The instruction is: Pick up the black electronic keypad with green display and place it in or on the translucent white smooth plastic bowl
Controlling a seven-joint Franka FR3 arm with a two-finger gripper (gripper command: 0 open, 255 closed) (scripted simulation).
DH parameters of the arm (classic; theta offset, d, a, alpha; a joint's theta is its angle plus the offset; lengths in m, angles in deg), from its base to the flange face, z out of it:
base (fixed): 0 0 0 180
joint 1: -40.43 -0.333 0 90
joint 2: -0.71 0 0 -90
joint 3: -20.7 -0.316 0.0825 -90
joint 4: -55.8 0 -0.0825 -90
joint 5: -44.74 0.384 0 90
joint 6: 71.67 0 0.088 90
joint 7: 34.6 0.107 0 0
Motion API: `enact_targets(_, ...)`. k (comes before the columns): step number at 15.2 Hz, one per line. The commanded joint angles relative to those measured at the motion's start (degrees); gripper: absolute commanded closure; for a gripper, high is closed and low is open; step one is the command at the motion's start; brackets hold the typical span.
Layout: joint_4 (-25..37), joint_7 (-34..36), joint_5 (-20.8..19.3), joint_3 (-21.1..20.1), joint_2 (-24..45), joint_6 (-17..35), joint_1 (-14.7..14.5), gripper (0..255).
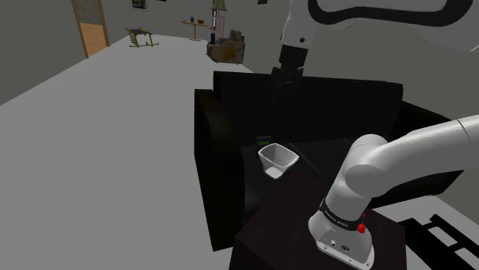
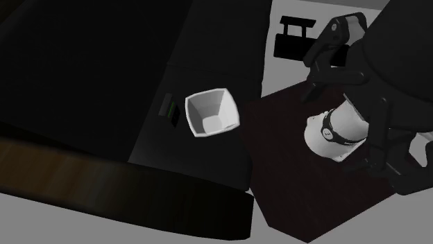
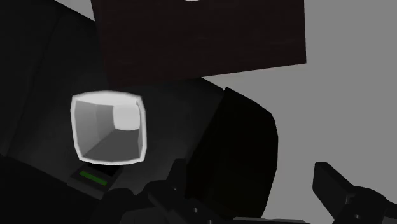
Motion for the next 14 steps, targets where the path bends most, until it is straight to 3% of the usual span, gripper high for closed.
enact_targets(1,0.0,0.0,0.0,0.0,0.0,0.0,0.0,0)
enact_targets(8,-7.3,-12.3,-5.7,7.5,2.9,9.9,0.9,0)
enact_targets(14,-10.1,-22.6,-9.9,14.4,9.6,19.7,1.6,0)
